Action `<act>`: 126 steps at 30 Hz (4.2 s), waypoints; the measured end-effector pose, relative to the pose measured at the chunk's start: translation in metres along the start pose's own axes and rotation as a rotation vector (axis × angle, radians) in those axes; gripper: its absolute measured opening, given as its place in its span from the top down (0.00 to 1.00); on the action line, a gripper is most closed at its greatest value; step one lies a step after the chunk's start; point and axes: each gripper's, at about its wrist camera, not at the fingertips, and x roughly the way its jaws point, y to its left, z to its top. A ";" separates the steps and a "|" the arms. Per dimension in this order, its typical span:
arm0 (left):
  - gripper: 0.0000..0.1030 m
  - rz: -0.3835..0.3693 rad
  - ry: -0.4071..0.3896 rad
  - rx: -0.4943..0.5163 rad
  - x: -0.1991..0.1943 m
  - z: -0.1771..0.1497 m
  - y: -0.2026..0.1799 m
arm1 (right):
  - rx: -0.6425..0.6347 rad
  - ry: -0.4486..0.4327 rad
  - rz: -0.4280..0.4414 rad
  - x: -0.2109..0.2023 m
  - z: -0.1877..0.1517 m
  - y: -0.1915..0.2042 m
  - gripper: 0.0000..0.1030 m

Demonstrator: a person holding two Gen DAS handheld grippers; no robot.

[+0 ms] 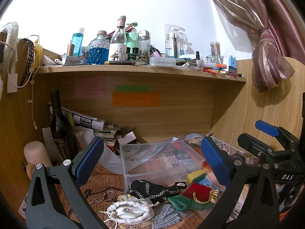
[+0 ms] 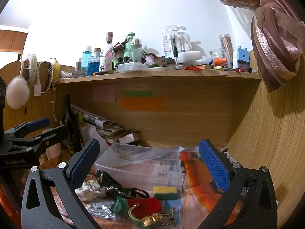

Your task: Organize soft objects

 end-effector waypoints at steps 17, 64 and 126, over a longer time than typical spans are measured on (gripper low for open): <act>0.00 0.001 0.007 0.004 -0.001 0.001 -0.002 | 0.006 0.010 0.017 0.002 0.000 0.002 0.00; 0.55 -0.083 0.583 -0.261 0.087 -0.139 0.074 | 0.110 0.606 0.133 0.107 -0.125 -0.024 0.69; 0.72 -0.073 0.630 0.031 0.259 -0.063 0.025 | -0.017 0.613 0.074 0.247 -0.067 -0.044 0.87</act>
